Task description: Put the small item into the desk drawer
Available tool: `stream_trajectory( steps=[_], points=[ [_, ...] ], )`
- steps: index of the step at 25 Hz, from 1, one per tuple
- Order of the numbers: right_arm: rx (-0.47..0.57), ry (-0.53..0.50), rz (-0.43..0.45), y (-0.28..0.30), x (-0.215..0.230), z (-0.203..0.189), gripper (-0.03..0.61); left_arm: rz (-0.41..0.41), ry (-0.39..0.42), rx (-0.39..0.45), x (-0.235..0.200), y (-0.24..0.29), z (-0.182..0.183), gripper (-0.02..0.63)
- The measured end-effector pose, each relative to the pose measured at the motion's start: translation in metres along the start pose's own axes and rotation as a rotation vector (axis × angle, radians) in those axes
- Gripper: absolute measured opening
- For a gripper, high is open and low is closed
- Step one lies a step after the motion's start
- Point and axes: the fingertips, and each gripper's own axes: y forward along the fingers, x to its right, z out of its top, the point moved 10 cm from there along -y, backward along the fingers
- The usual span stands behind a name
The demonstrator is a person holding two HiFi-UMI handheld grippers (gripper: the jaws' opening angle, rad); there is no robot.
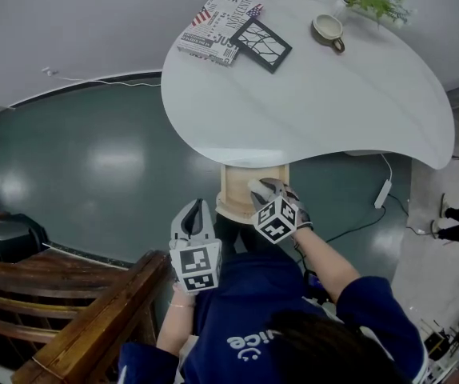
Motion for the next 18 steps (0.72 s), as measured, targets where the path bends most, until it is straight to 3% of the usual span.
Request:
stream_trajectory(
  steps=[18],
  points=[
    [-0.135,-0.114,0.057,0.053,0.002,-0.016,0.155,0.087,-0.043,-0.046,-0.012,-0.012,-0.023,0.005]
  ],
)
